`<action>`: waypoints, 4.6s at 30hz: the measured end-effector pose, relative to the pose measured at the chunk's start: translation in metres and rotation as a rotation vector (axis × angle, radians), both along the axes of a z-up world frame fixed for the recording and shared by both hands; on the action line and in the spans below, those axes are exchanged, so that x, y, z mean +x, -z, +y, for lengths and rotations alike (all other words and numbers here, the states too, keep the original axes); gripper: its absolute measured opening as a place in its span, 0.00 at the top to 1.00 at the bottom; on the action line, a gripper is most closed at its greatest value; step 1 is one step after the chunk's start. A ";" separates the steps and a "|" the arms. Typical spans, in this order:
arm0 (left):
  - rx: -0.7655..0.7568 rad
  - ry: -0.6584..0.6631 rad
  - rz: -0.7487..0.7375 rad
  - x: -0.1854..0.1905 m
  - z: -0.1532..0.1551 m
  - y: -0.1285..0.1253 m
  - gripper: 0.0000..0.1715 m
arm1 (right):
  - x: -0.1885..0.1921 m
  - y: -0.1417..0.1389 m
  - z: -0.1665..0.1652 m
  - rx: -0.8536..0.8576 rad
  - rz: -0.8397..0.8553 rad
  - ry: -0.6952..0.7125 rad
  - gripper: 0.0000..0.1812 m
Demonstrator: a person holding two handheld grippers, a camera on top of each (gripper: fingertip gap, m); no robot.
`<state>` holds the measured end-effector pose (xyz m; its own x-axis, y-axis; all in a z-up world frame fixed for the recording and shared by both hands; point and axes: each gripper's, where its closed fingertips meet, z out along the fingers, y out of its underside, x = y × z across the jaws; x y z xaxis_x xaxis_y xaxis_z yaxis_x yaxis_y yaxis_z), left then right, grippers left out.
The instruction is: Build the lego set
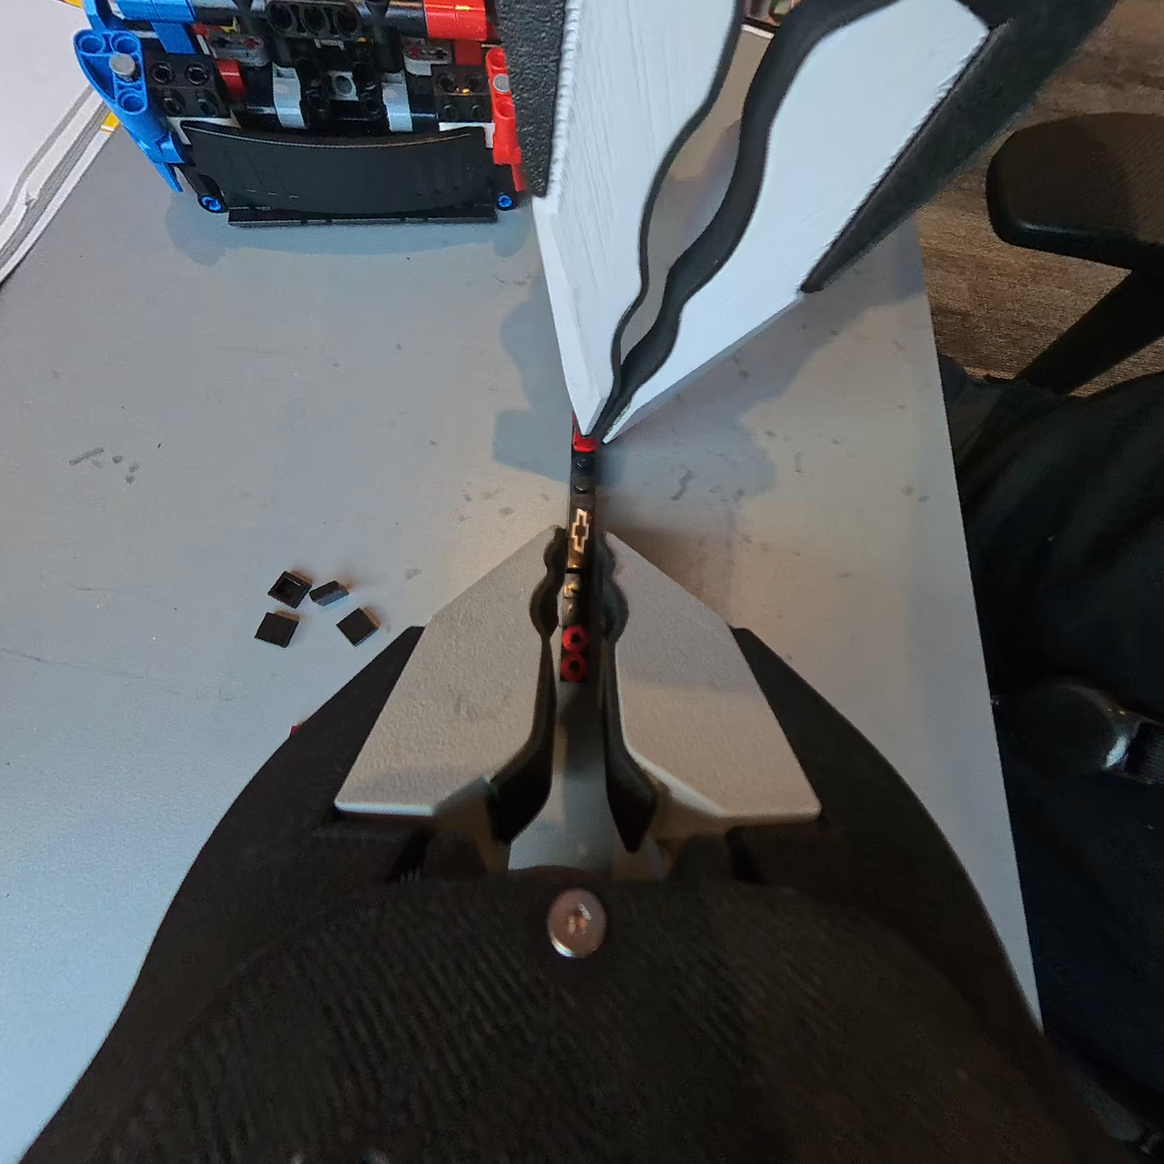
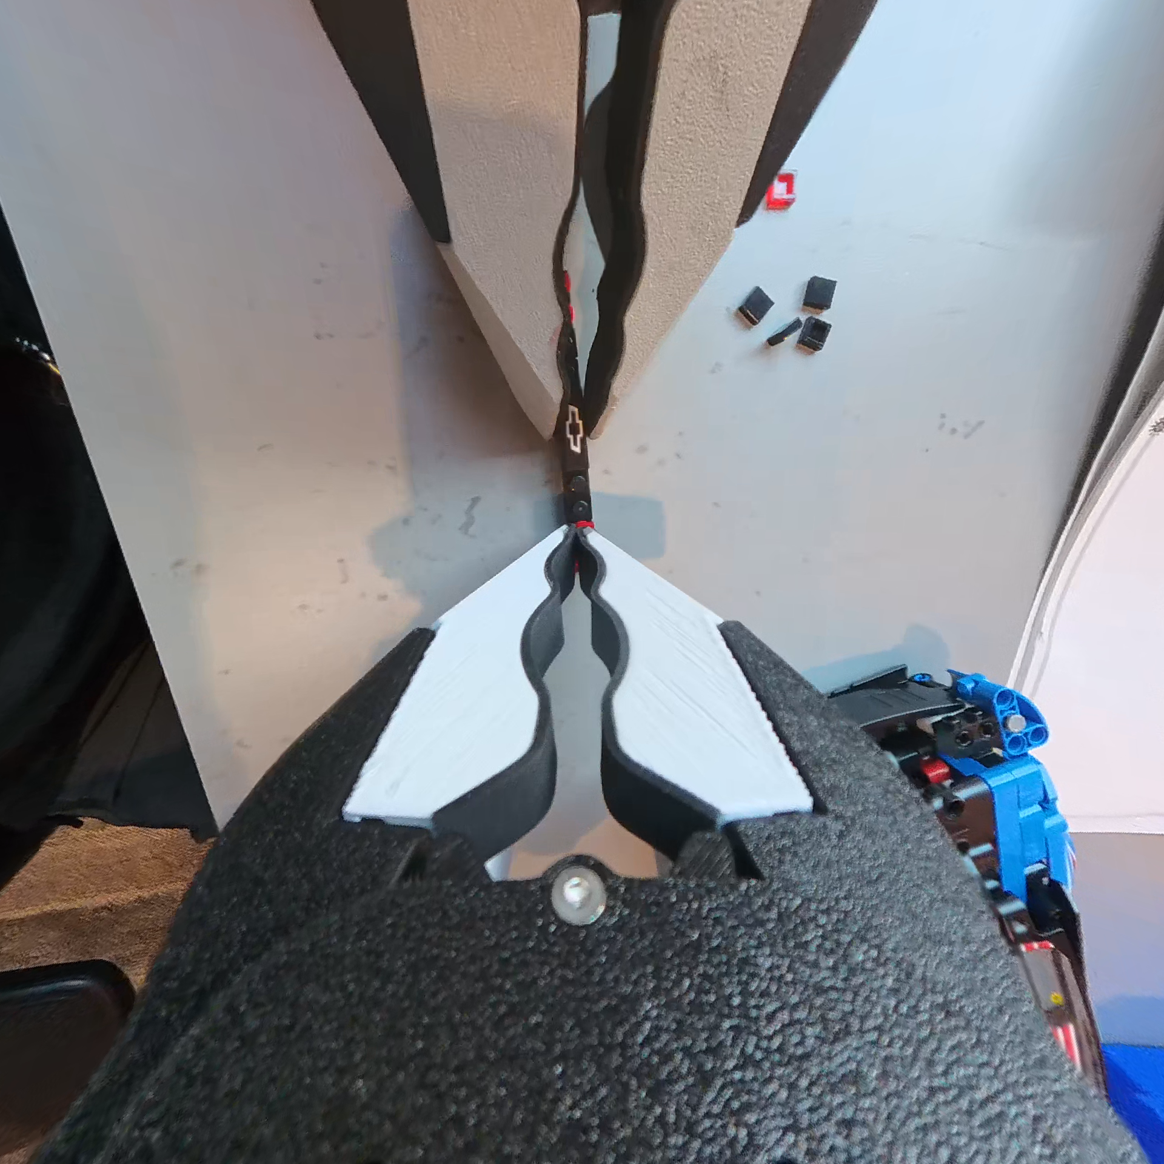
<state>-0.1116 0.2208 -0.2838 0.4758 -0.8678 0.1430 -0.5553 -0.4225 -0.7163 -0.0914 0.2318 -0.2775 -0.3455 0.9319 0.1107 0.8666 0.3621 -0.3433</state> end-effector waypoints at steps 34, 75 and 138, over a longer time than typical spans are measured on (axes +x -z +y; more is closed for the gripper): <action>0.054 0.073 0.040 -0.001 -0.005 0.000 0.97 | 0.019 -0.043 0.014 -0.265 0.429 0.347 1.00; 0.061 -0.124 0.273 -0.092 0.034 -0.008 0.93 | 0.025 -0.026 0.000 -0.107 0.651 0.199 0.92; 0.396 -0.278 0.213 -0.063 0.006 -0.020 1.00 | 0.067 -0.074 0.057 -0.228 0.661 0.590 0.97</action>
